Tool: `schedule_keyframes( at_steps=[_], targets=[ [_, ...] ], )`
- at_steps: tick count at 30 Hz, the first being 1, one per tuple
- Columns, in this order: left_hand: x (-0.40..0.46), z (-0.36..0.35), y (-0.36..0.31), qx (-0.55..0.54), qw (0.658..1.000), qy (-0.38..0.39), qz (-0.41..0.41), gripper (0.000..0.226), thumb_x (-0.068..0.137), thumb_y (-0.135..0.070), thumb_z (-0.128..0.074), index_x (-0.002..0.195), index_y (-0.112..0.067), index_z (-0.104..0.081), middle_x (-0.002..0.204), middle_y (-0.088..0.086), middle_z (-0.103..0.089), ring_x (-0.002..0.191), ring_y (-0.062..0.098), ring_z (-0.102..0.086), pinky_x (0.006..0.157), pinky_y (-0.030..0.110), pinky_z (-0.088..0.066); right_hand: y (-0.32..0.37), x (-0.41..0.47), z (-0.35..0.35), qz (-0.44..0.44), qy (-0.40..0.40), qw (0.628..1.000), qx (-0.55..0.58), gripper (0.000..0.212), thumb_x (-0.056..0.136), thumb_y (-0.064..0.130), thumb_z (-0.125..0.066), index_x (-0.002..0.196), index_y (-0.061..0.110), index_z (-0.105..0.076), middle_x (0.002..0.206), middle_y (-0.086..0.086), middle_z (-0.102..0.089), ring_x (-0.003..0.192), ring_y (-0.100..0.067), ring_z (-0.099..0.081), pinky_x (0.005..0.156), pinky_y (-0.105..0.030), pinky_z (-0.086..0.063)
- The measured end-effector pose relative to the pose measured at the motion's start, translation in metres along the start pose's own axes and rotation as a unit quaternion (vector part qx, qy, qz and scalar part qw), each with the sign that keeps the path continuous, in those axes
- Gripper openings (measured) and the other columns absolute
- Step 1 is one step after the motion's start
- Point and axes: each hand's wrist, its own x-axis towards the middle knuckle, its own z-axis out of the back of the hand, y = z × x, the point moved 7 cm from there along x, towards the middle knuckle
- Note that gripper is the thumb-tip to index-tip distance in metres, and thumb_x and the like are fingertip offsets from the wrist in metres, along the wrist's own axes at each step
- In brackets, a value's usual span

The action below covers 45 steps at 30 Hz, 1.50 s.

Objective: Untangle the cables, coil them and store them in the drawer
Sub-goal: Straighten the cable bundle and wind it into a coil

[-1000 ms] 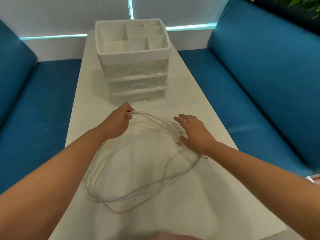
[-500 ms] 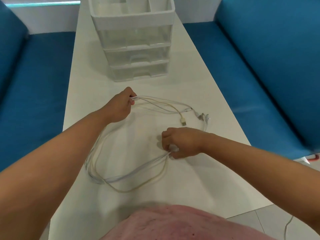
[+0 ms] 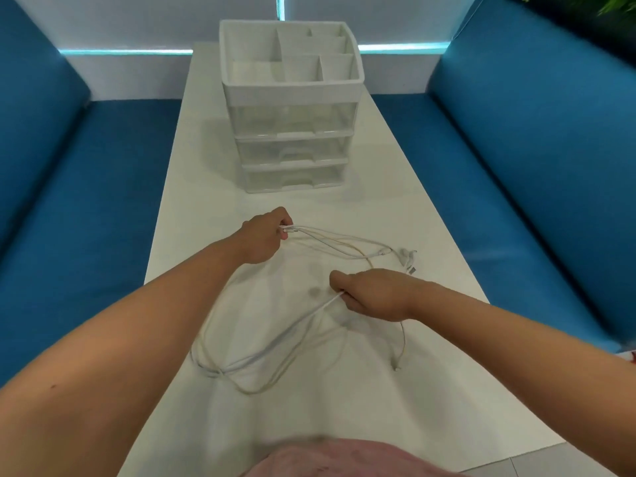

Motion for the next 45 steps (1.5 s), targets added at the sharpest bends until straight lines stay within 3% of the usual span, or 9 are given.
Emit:
schedule_keyframes(
  at_steps=[6, 10, 15, 21, 25, 29, 35, 39, 45],
  targets=[
    [0.008, -0.003, 0.004, 0.034, 0.998, 0.049, 0.003, 0.035, 0.104, -0.015, -0.037, 0.137, -0.011, -0.049, 0.142, 0.010, -0.052, 0.128, 0.024, -0.049, 0.098, 0.025, -0.036, 0.018, -0.008, 0.070, 0.022, -0.104, 0.994, 0.030, 0.010, 0.092, 0.021, -0.043, 0.088, 0.023, -0.034, 0.061, 0.002, -0.046, 0.056, -0.018, -0.039, 0.058, -0.034, -0.033],
    [0.006, 0.004, -0.009, 0.150, 0.987, 0.055, 0.027, 0.047, 0.105, -0.037, -0.031, 0.150, -0.024, -0.036, 0.162, 0.006, -0.020, 0.150, 0.027, -0.014, 0.119, 0.042, -0.009, 0.026, -0.007, 0.095, 0.027, -0.118, 0.992, 0.044, 0.008, 0.092, 0.021, -0.044, 0.089, 0.020, -0.037, 0.062, 0.002, -0.044, 0.057, -0.016, -0.037, 0.057, -0.031, -0.031],
    [-0.021, 0.031, -0.076, -0.230, 0.972, 0.049, 0.011, 0.061, 0.096, -0.060, -0.031, 0.101, -0.012, -0.068, 0.103, 0.004, -0.073, 0.100, 0.022, -0.068, 0.100, 0.041, -0.048, 0.028, -0.003, 0.115, 0.026, -0.106, 0.993, 0.053, 0.011, 0.093, 0.020, -0.046, 0.090, 0.023, -0.036, 0.066, 0.008, -0.045, 0.060, -0.010, -0.040, 0.058, -0.028, -0.033],
    [-0.058, 0.039, -0.129, -0.304, 0.943, 0.132, 0.041, 0.081, 0.093, -0.072, -0.017, 0.109, -0.006, -0.060, 0.084, 0.019, -0.073, 0.071, 0.029, -0.071, 0.070, 0.037, -0.058, 0.018, -0.009, 0.160, 0.016, -0.146, 0.985, 0.086, 0.008, 0.093, 0.020, -0.050, 0.088, 0.019, -0.044, 0.076, 0.006, -0.056, 0.066, -0.010, -0.048, 0.063, -0.026, -0.038],
    [-0.061, 0.046, -0.140, -0.312, 0.945, 0.103, 0.003, 0.062, 0.097, -0.064, -0.032, 0.101, -0.007, -0.057, 0.056, -0.004, -0.039, 0.047, 0.011, -0.027, 0.047, 0.022, -0.027, 0.013, -0.020, 0.183, 0.020, -0.168, 0.978, 0.123, 0.004, 0.093, 0.015, -0.049, 0.091, 0.016, -0.046, 0.073, 0.013, -0.060, 0.063, 0.000, -0.049, 0.060, -0.016, -0.038],
    [-0.059, 0.064, -0.133, -0.376, 0.925, 0.050, -0.017, 0.039, 0.098, -0.052, -0.046, 0.080, -0.017, -0.047, 0.059, -0.005, -0.026, 0.050, 0.011, -0.017, 0.047, 0.024, -0.016, 0.005, -0.027, 0.190, 0.013, -0.180, 0.975, 0.130, 0.022, 0.099, 0.033, -0.049, 0.101, 0.013, -0.059, 0.083, 0.002, -0.060, 0.073, -0.011, -0.051, 0.070, -0.025, -0.044],
    [-0.065, 0.072, -0.135, -0.397, 0.913, 0.059, -0.070, 0.037, 0.099, -0.045, -0.045, 0.080, -0.014, -0.053, 0.061, -0.002, -0.039, 0.056, 0.013, -0.036, 0.060, 0.025, -0.041, 0.008, -0.031, 0.196, 0.045, -0.218, 0.955, 0.195, 0.027, 0.098, 0.036, -0.051, 0.088, 0.014, -0.063, 0.071, 0.008, -0.055, 0.063, -0.003, -0.049, 0.065, -0.014, -0.042],
    [-0.072, 0.070, -0.137, -0.443, 0.886, 0.123, -0.060, 0.032, 0.103, -0.024, -0.045, 0.096, -0.003, -0.068, 0.083, 0.010, -0.067, 0.082, 0.023, -0.065, 0.086, 0.036, -0.055, 0.014, -0.026, 0.197, 0.050, -0.228, 0.954, 0.190, 0.038, 0.099, 0.040, -0.046, 0.079, 0.012, -0.061, 0.080, -0.005, -0.060, 0.077, -0.017, -0.053, 0.080, -0.032, -0.044],
    [-0.072, 0.070, -0.149, -0.466, 0.871, 0.155, 0.020, 0.023, 0.090, -0.002, -0.035, 0.095, -0.002, -0.057, 0.081, 0.014, -0.063, 0.065, 0.019, -0.062, 0.063, 0.028, -0.054, 0.024, -0.013, 0.193, 0.071, -0.252, 0.952, 0.157, 0.029, 0.094, 0.032, -0.033, 0.079, 0.012, -0.049, 0.074, -0.002, -0.053, 0.071, -0.016, -0.047, 0.077, -0.044, -0.044]
  ],
)
